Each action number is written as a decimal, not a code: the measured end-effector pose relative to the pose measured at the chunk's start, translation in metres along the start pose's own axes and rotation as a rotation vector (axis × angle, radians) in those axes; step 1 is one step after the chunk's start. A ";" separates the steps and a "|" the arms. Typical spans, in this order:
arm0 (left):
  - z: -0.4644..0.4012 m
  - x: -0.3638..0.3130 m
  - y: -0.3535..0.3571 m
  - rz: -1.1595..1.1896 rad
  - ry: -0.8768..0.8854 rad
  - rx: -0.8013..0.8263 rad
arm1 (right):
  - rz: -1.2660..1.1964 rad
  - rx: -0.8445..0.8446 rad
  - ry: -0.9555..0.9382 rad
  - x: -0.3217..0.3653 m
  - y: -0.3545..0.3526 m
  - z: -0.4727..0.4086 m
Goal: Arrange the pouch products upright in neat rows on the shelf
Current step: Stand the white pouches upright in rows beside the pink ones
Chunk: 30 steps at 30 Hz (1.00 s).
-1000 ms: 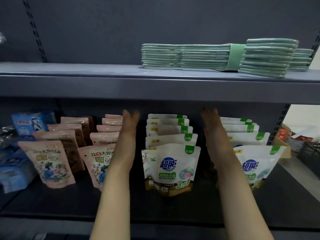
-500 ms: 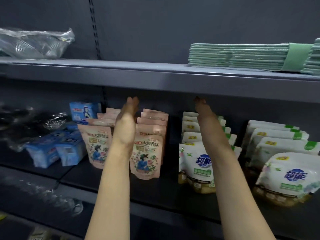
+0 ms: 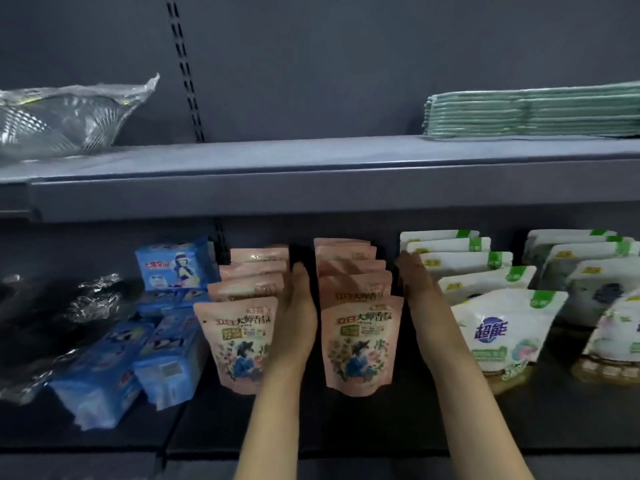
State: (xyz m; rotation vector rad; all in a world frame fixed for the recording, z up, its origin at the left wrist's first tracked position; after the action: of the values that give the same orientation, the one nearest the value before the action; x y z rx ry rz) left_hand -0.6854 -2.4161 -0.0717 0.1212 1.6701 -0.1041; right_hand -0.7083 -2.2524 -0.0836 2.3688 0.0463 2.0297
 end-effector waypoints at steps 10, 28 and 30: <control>-0.007 0.025 0.011 0.378 -0.036 0.140 | -0.263 0.147 0.025 -0.033 0.002 -0.001; -0.053 0.089 0.015 0.601 -0.277 -0.003 | -0.629 0.077 0.284 -0.102 -0.001 -0.021; -0.055 0.091 0.016 0.637 -0.283 0.035 | -0.627 0.102 0.284 -0.102 0.000 -0.021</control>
State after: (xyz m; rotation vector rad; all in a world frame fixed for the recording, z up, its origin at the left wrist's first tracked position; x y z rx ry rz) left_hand -0.7468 -2.3906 -0.1564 0.6279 1.2826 0.3174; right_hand -0.7445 -2.2563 -0.1811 1.7597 0.7985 2.0259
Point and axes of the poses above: each hand's wrist, its own z-axis away from the middle knuckle, its own y-axis out of the palm, x = y × z, the point moved 1 cm from there along -z, towards the middle knuckle, and after that the axes turned 15 degrees about x, right-handed, at the moved point
